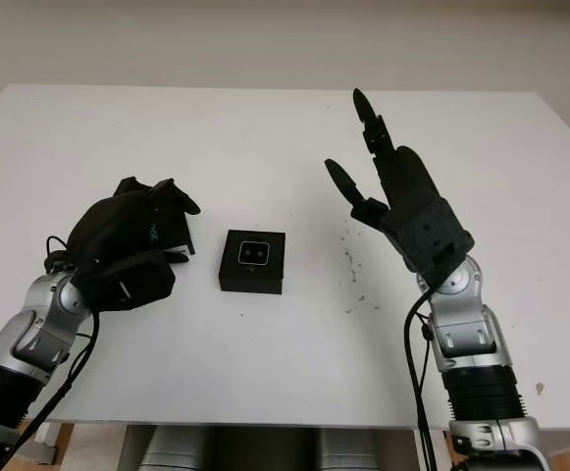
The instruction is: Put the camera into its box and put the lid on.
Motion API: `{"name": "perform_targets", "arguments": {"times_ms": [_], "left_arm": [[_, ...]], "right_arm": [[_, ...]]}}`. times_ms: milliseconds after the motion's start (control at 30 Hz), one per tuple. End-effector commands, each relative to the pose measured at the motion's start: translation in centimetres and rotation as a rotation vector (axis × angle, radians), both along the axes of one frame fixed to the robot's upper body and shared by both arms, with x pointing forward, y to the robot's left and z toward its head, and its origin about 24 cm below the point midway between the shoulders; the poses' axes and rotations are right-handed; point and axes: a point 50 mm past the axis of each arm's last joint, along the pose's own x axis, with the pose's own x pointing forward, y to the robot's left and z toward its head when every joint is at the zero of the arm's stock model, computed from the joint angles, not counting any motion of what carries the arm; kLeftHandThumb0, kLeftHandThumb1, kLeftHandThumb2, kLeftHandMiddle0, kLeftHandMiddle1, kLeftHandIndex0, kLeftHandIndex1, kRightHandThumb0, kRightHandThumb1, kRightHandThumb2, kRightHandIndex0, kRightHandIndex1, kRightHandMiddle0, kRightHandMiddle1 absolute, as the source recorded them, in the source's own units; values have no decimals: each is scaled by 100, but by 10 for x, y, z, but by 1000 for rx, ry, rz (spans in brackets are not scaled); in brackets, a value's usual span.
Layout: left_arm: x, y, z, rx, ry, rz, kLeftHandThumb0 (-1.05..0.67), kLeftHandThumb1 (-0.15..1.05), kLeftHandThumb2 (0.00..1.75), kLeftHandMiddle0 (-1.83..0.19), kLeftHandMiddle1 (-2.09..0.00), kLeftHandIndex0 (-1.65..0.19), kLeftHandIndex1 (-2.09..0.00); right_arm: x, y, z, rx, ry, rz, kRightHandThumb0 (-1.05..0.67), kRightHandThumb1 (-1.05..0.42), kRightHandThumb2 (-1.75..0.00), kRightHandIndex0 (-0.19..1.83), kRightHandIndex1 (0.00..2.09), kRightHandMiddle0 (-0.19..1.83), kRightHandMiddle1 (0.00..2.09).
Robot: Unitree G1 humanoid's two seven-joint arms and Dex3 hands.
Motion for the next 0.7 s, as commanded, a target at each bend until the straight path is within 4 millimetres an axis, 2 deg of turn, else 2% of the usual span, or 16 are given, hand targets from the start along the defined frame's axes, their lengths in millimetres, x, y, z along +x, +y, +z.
{"name": "perform_targets", "arguments": {"times_ms": [0,200,367,533,667], "left_arm": [[-1,5,9,-15,-9,9,-7,102,6,-34,-126,-27,-128],[-1,10,29,-12,-33,-5,-8,102,5,-32,-135,-26,-128],[-2,10,57,-42,-24,-76,-9,101,5,-33,-141,-26,-130],[-2,2,89,-49,17,-165,-7,101,5,-36,-138,-26,-129],[0,-10,102,-35,47,-239,-8,100,5,-41,-139,-30,-132]], "right_arm": [[-2,1,5,-13,-29,5,-70,-105,-53,-3,6,2,8],[-3,2,4,-18,-21,7,-69,-105,-53,-3,6,2,8],[-2,2,4,-34,-24,5,-69,-105,-54,-2,6,3,8],[-1,3,4,1,-32,-4,-69,-105,-54,-2,6,3,8],[1,6,5,92,-29,-2,-74,-105,-58,-12,1,-7,3]]}}
